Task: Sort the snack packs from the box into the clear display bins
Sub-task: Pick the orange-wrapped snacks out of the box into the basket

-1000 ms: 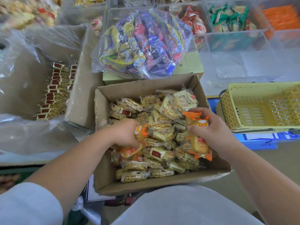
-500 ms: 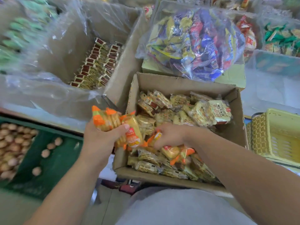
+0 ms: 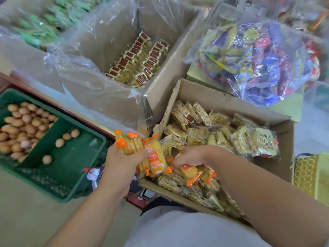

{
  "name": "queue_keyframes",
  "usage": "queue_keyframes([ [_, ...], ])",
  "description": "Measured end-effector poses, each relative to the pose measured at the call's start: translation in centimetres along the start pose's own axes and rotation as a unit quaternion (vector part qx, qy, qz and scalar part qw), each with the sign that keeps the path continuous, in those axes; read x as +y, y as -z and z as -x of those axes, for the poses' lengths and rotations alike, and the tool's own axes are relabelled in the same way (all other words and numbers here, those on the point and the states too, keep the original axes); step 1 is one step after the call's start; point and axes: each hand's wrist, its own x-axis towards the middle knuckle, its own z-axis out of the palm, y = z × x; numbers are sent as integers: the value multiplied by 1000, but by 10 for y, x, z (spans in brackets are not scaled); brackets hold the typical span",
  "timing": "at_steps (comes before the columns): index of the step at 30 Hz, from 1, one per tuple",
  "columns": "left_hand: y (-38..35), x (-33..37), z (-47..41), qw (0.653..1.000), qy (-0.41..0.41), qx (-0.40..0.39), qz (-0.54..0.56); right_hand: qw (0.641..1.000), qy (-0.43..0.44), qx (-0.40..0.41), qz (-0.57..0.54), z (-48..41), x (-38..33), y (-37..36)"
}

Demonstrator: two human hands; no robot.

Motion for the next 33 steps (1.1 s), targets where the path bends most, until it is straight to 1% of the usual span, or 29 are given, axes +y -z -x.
queue_keyframes([
  [4,-14,8,-3,1000,-2,-22,10,997,32,47,-46,37,17,9],
  [5,-19,10,-4,1000,-5,-25,15,994,41,63,-74,50,25,12],
  [7,-32,15,-5,999,-6,-31,21,980,65,71,-176,78,46,20],
  [9,-50,18,-6,999,-9,-42,17,953,95,63,-279,106,69,26],
  [12,-86,22,0,998,-13,-64,7,906,157,78,-384,143,112,30],
  [15,-129,19,17,996,-13,-87,7,853,220,70,-468,178,171,31],
  [17,-163,9,33,995,0,-100,12,824,245,83,-504,202,220,31],
  [20,-217,-15,64,993,23,-114,11,802,248,127,-529,231,307,31],
  [23,-274,-42,99,993,44,-111,23,772,190,169,-583,250,400,32],
  [26,-322,-70,130,994,42,-101,3,768,123,220,-589,252,475,39],
  [28,-347,-85,148,996,29,-83,-14,763,63,261,-588,241,507,48],
  [29,-358,-89,157,997,19,-70,-21,766,30,274,-580,233,517,53],
  [30,-367,-94,163,998,4,-64,-26,777,3,280,-563,223,524,58],
  [31,-375,-98,169,998,-9,-61,-32,797,-20,285,-532,211,529,63],
  [33,-388,-104,176,996,-22,-60,-57,845,-49,287,-448,186,535,69],
])
